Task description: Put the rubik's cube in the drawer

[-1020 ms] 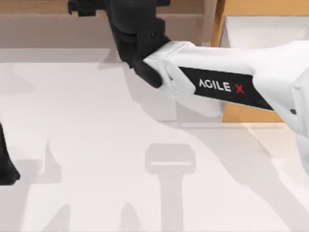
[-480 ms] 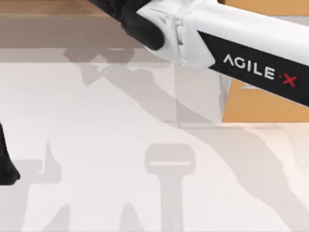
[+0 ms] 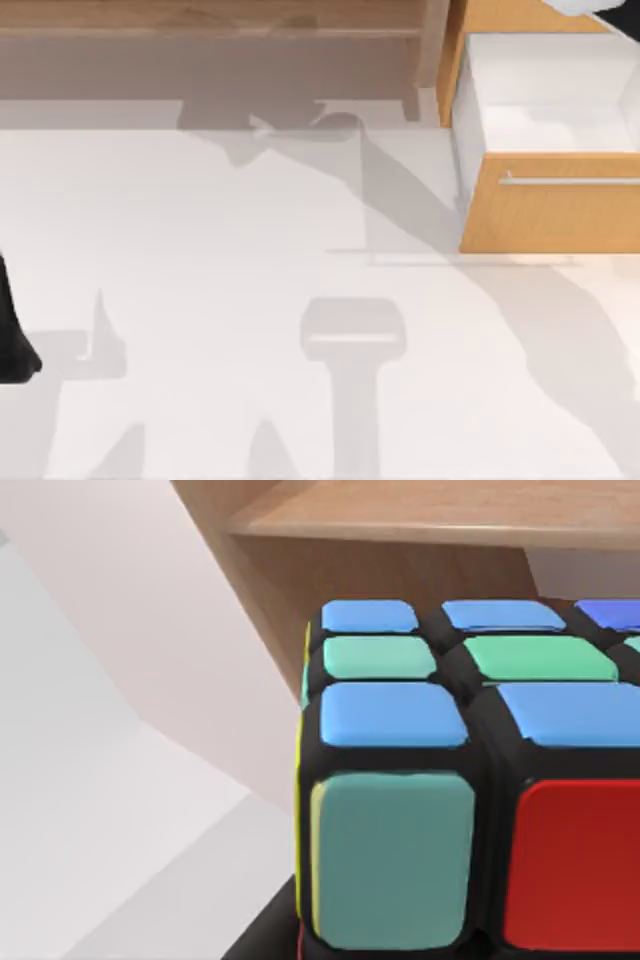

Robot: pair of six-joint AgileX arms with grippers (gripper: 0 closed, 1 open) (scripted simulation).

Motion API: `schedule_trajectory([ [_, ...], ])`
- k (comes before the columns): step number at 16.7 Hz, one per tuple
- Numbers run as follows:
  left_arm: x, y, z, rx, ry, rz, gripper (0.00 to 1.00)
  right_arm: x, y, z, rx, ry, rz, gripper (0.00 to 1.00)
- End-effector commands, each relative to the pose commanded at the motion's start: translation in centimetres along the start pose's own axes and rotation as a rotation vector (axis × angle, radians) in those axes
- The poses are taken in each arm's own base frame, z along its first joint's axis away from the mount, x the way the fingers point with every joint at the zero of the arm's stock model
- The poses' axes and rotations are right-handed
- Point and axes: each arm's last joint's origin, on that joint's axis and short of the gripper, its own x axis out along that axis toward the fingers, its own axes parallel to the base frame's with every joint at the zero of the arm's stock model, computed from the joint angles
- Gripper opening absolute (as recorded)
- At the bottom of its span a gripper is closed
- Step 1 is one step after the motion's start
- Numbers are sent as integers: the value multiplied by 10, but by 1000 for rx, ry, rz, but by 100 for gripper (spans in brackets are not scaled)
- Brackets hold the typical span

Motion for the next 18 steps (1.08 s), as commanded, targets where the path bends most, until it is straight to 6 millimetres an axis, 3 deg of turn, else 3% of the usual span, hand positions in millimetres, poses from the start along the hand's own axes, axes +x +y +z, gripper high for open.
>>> schedule_trajectory([
  [4, 0, 0, 0, 0, 0, 0, 100, -27, -63, 3, 82, 234, -232, 0],
  [10, 0, 0, 0, 0, 0, 0, 100, -72, -188, -19, 256, 617, -654, 0],
  [15, 0, 0, 0, 0, 0, 0, 100, -98, -300, -63, 407, 896, -889, 0],
  [18, 0, 0, 0, 0, 0, 0, 100, -94, -333, -97, 452, 1032, -916, 0],
])
